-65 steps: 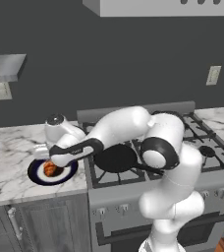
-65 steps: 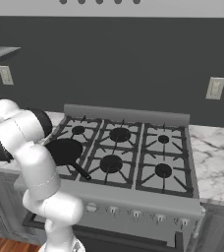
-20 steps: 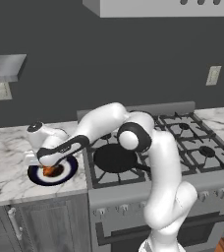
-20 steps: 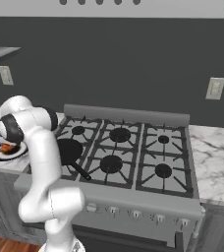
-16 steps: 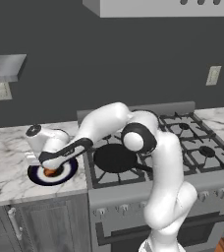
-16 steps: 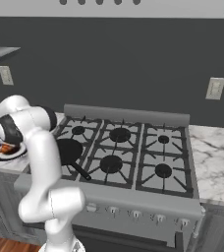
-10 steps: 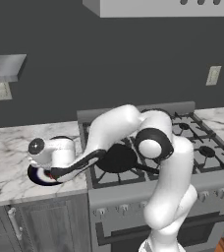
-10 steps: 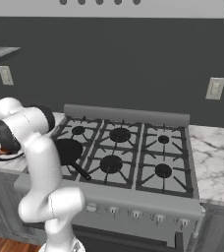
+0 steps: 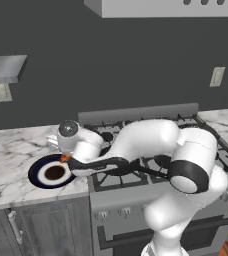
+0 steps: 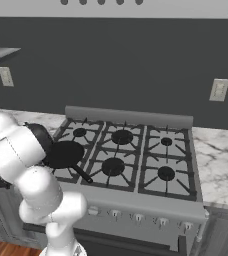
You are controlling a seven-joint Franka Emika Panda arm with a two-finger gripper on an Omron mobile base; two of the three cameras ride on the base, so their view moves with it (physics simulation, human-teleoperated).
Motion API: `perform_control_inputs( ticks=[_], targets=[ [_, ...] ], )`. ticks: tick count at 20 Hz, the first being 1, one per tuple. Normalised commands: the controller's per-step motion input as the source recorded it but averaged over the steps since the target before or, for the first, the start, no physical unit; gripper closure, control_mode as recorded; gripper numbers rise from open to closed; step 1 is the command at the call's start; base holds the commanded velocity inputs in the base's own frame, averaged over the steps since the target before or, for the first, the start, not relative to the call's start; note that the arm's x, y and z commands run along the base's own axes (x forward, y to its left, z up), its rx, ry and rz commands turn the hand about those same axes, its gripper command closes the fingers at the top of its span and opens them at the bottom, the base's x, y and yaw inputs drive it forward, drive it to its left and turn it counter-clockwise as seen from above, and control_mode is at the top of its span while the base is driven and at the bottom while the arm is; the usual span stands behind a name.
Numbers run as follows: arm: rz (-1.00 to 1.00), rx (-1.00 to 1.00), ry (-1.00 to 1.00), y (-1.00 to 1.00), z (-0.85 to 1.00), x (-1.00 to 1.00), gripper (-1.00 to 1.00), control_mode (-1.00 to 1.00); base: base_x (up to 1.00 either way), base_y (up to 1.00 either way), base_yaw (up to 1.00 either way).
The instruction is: Pick the croissant and place it on the pan. Then turn on the stove to warm the croissant.
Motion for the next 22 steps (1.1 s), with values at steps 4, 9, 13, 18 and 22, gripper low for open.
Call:
perform_control_inputs(
  ticks=[4,9,13,18,22],
  targets=[
    [-0.13,0.32,0.26,-0.9,0.83,0.04,1.0,-1.0,0.0,0.0,0.0],
    [-0.16,0.26,0.35,-0.86,0.42,0.0,1.0,-1.0,0.0,0.0,0.0],
    [-0.15,0.13,0.39,-0.66,0.21,0.01,1.0,-1.0,0.0,0.0,0.0],
    [-0.11,-0.04,0.24,-0.27,-0.01,0.07,1.0,-1.0,0.0,0.0,0.0],
    [-0.07,-0.08,0.13,-0.2,-0.03,0.14,1.0,-1.0,0.0,0.0,0.0]
  ],
)
